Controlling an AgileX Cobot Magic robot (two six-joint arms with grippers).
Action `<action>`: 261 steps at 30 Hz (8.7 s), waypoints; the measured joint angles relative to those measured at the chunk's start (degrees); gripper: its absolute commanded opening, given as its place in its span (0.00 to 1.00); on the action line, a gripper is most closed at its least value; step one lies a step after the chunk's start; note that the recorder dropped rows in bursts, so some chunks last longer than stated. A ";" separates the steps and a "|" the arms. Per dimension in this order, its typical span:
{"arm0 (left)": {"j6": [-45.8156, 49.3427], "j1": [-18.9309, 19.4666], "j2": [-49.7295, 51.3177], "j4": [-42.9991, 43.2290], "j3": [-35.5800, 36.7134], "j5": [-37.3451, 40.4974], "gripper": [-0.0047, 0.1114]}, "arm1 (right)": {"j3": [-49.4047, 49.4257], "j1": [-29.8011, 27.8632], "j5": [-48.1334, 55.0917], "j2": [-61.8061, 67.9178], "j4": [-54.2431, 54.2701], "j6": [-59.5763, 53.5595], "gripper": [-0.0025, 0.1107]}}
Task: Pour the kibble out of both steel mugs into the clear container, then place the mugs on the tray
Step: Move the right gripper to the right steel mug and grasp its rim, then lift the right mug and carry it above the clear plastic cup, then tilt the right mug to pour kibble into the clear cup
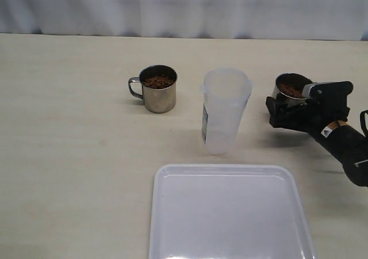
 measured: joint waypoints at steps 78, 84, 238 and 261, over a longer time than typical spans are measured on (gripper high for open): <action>0.00 0.00 0.00 0.00 0.00 0.00 0.04 | 5.78 22.83 75.89 -64.78 -84.08 84.72 0.06; 0.00 0.00 0.00 0.00 0.00 0.00 0.04 | 2.45 22.88 75.89 -64.03 -84.13 84.06 0.06; 0.00 0.00 0.00 0.00 0.00 0.00 0.04 | -12.70 32.10 84.40 -43.86 -84.30 1.45 0.06; 0.00 0.00 0.00 0.00 0.00 0.00 0.04 | -13.25 32.10 84.40 -43.85 -84.30 -6.17 0.06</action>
